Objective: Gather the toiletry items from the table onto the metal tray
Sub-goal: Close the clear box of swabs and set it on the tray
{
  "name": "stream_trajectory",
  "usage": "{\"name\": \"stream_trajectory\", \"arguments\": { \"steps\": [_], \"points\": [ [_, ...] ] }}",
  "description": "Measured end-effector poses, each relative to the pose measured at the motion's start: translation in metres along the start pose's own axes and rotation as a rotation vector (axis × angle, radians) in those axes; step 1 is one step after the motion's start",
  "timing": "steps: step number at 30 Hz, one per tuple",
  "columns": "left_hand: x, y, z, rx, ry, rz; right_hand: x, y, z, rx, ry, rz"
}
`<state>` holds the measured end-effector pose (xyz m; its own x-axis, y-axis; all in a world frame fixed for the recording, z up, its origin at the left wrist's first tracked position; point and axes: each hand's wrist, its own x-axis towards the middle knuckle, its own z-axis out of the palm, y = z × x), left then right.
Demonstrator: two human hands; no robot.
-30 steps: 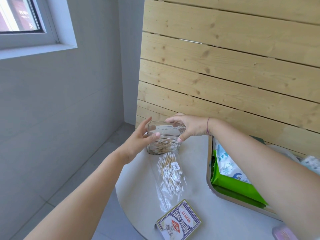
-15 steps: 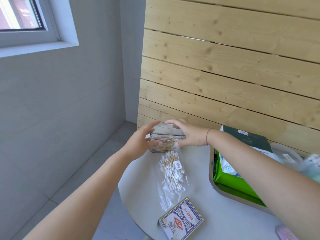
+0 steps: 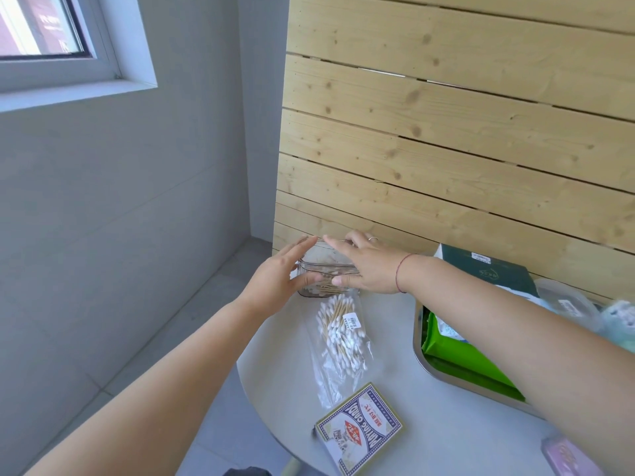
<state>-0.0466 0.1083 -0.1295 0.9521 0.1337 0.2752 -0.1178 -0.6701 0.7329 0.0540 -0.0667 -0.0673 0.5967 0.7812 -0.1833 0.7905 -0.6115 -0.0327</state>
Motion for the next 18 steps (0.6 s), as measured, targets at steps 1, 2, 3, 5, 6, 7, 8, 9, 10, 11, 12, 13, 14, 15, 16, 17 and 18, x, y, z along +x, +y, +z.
{"name": "stream_trajectory", "arguments": {
  "steps": [1,2,3,5,6,7,8,9,10,11,12,13,14,15,16,17,18],
  "points": [
    [0.0,0.001,0.0,-0.005,0.007,-0.011,0.001,0.0,0.002,0.031,0.011,-0.002],
    [0.0,0.003,0.0,-0.023,0.012,-0.032,0.001,0.0,0.004,0.084,0.023,0.0],
    [-0.001,0.004,0.001,-0.05,0.016,-0.06,0.003,0.0,0.006,0.15,0.033,0.005],
    [-0.001,0.006,0.002,-0.094,0.014,-0.117,0.003,-0.001,0.008,0.279,0.04,0.028],
    [0.0,0.005,0.003,-0.103,0.007,-0.14,0.004,-0.003,0.008,0.338,0.03,0.044],
    [0.0,0.005,0.004,-0.102,-0.005,-0.153,0.003,-0.004,0.009,0.398,0.019,0.068],
    [0.0,0.005,0.004,-0.09,-0.019,-0.161,0.002,-0.005,0.008,0.468,0.017,0.104],
    [-0.001,0.006,0.003,-0.081,-0.024,-0.171,0.002,-0.007,0.008,0.549,0.025,0.151],
    [-0.001,0.008,0.001,-0.086,-0.026,-0.185,0.001,-0.008,0.007,0.632,0.052,0.204],
    [-0.001,0.015,-0.001,-0.1,-0.024,-0.186,-0.005,-0.009,0.003,0.71,0.096,0.251],
    [-0.002,0.021,-0.005,-0.115,-0.003,-0.186,-0.008,-0.011,-0.002,0.762,0.137,0.277],
    [-0.003,0.027,-0.01,-0.128,0.03,-0.171,-0.01,-0.013,-0.008,0.797,0.188,0.283],
    [-0.003,0.039,-0.015,-0.138,0.064,-0.145,-0.02,-0.014,-0.017,0.817,0.252,0.28],
    [-0.005,0.05,-0.021,-0.148,0.097,-0.119,-0.029,-0.017,-0.028,0.829,0.306,0.263],
    [-0.007,0.066,-0.024,-0.15,0.115,-0.083,-0.046,-0.016,-0.04,0.834,0.355,0.246],
    [-0.009,0.08,-0.028,-0.147,0.119,-0.047,-0.062,-0.016,-0.053,0.823,0.379,0.217],
    [-0.011,0.097,-0.03,-0.145,0.108,-0.007,-0.084,-0.012,-0.066,0.796,0.385,0.195]
  ]
}}
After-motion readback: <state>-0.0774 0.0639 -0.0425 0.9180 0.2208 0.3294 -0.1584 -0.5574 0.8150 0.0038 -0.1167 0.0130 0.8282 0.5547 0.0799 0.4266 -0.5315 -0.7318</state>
